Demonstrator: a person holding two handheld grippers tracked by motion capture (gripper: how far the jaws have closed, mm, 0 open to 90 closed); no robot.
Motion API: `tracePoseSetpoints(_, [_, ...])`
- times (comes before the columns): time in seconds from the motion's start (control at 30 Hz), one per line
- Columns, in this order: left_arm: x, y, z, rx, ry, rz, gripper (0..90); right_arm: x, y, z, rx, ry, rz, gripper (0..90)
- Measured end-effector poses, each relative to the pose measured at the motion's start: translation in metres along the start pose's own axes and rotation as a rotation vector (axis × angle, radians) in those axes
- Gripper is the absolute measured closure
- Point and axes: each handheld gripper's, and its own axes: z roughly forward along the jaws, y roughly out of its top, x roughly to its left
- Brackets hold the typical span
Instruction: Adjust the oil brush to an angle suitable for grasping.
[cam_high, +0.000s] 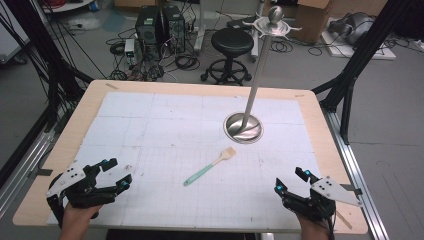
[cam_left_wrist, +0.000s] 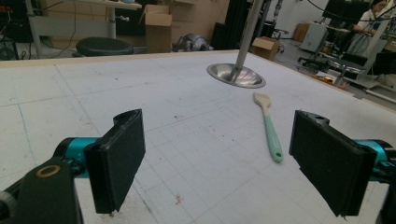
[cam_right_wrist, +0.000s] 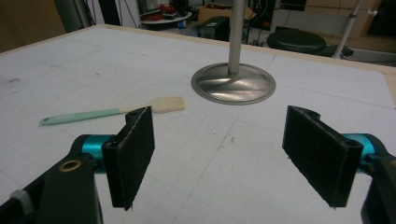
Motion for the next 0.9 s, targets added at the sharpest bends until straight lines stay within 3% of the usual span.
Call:
tracePoseSetpoints(0.17, [0.002,0.000,0.001,0.004,0.004,-0.002,19.1,0.000,-0.001,0.003,0.007,-0.004,-0.007,24.4])
tracePoseSetpoints(0.33, [0.001,0.000,-0.001,0.000,0.007,-0.004,19.6,0.006,-0.001,0.010,0.023,0.024,-0.010,26.9])
tracePoseSetpoints(0.4, [0.002,0.000,-0.001,0.001,0.006,-0.004,19.7,0.010,0.000,0.014,0.030,0.054,-0.022,34.3])
tracePoseSetpoints(0.53, [0.003,0.000,-0.002,0.004,0.008,-0.003,19.8,0.021,0.002,0.026,0.032,0.120,-0.049,58.2])
tracePoseSetpoints(0.6, [0.003,0.000,-0.002,0.007,0.008,-0.002,19.9,0.026,0.004,0.034,0.043,0.166,-0.060,71.8])
tracePoseSetpoints(0.7, [0.003,0.000,-0.003,0.010,0.011,-0.004,20.1,0.035,0.005,0.046,0.065,0.215,-0.064,83.7])
tracePoseSetpoints(0.73, [0.003,0.000,-0.003,0.011,0.011,-0.004,20.2,0.041,0.004,0.055,0.088,0.251,-0.079,89.6])
tracePoseSetpoints(0.9, [0.004,0.000,-0.002,0.021,0.015,-0.005,20.4,0.056,0.003,0.075,0.157,0.315,-0.103,89.6])
